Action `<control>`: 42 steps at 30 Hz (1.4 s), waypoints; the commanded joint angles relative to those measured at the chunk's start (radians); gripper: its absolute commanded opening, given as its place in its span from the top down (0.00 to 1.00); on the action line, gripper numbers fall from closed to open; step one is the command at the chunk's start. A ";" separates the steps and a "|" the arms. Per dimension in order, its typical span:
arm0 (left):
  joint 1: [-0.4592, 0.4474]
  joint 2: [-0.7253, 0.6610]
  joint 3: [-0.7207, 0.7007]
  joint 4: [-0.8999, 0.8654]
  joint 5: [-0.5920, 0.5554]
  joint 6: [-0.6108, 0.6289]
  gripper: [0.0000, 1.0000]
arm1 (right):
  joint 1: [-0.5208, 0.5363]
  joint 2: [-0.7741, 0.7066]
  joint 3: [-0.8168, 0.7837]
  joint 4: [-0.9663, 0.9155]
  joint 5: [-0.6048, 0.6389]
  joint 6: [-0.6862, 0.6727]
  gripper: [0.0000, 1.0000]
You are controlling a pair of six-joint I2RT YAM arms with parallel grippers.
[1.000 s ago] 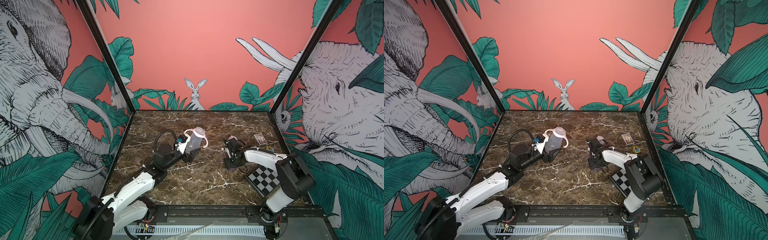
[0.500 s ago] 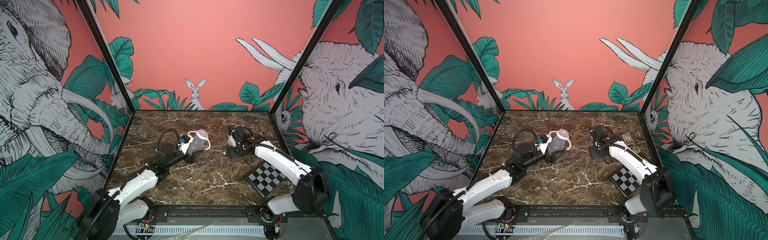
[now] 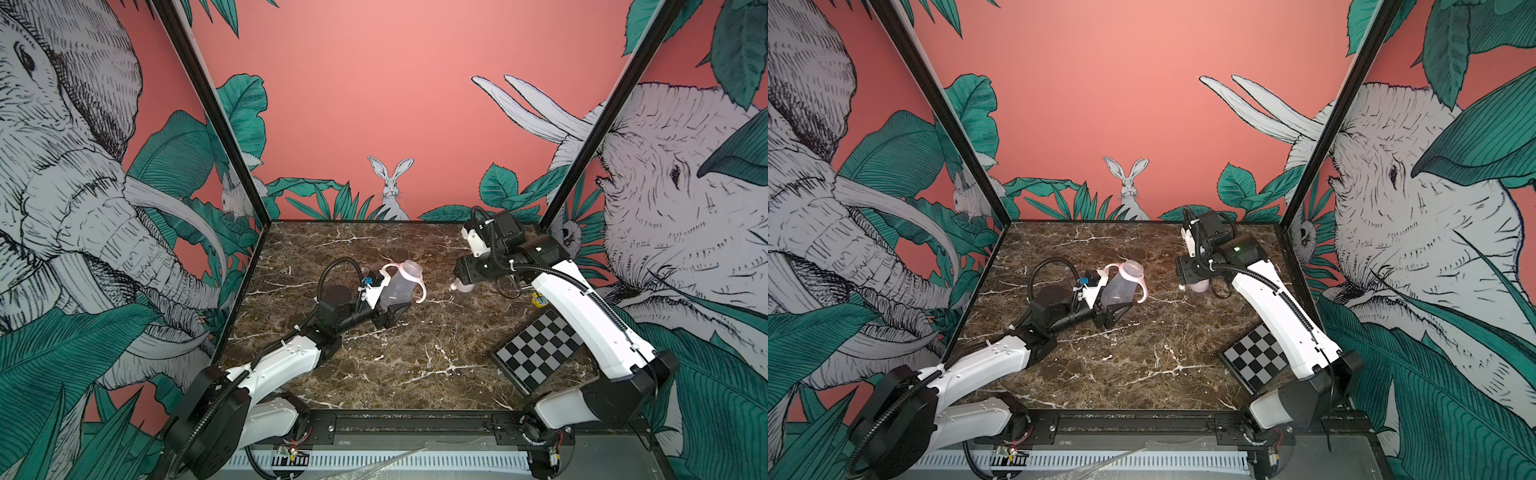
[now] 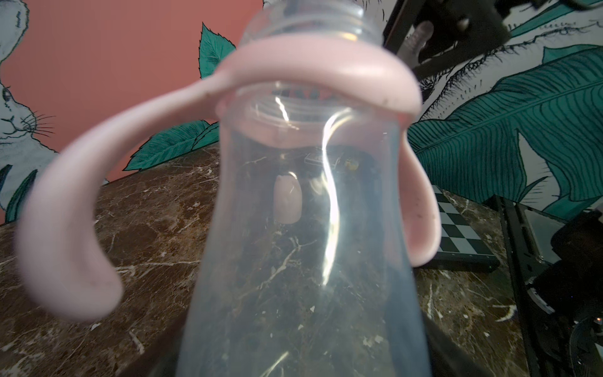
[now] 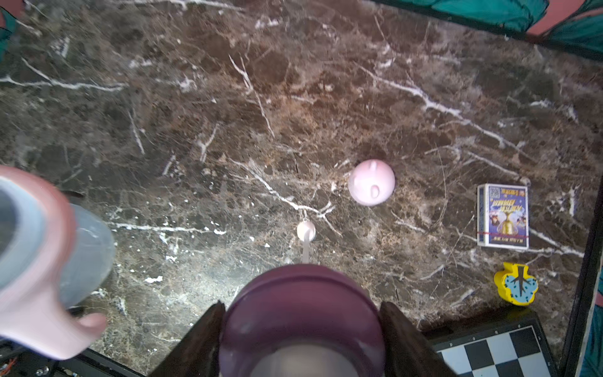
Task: Assemble the baby bottles
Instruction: Pick up the nipple from the center of the board, then close the nipple on the baby bottle.
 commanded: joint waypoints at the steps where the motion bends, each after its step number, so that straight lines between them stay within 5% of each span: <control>1: -0.001 0.006 0.004 0.076 0.036 -0.012 0.49 | -0.004 0.035 0.133 -0.073 -0.045 -0.021 0.44; 17: -0.001 0.109 0.036 0.173 0.065 -0.030 0.50 | -0.004 0.244 0.712 -0.269 -0.206 -0.026 0.46; 42: -0.038 0.281 0.165 0.258 0.113 -0.061 0.50 | -0.004 0.288 0.794 -0.230 -0.342 0.005 0.48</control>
